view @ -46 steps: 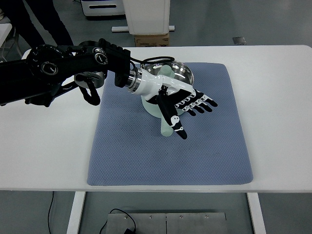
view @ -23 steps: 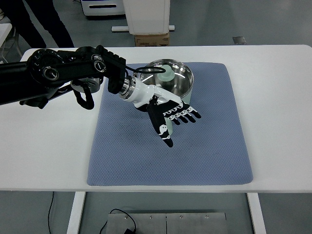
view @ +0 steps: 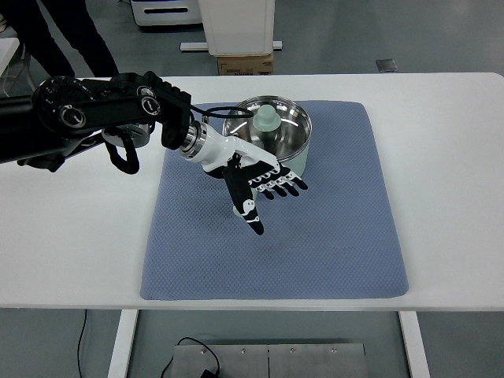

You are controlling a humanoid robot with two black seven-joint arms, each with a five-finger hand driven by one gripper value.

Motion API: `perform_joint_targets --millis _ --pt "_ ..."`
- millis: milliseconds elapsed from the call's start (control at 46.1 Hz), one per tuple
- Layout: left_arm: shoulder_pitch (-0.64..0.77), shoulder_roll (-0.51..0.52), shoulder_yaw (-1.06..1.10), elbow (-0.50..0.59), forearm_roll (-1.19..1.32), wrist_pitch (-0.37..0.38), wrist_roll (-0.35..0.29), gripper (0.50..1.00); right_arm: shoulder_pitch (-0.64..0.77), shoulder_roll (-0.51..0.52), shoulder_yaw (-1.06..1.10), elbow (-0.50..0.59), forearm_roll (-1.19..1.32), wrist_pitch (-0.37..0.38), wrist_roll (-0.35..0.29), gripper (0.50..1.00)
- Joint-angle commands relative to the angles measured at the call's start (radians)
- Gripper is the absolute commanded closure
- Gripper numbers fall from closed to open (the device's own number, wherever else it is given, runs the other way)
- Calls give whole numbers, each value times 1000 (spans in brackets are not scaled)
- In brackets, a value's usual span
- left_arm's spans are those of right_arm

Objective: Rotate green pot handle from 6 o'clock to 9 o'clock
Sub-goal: 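Lower the left hand onto the handle and press it sideways, then sweep the left hand toward the robot's left, swinging the handle around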

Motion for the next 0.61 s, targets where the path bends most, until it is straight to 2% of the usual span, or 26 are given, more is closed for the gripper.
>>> perform_joint_targets --millis 0,585 --pt "-11 6 8 -5 24 0 4 500 0 0 0 0 0 0 0 500" --pt "-26 59 76 -8 71 0 5 500 0 0 0 0 0 0 0 500"
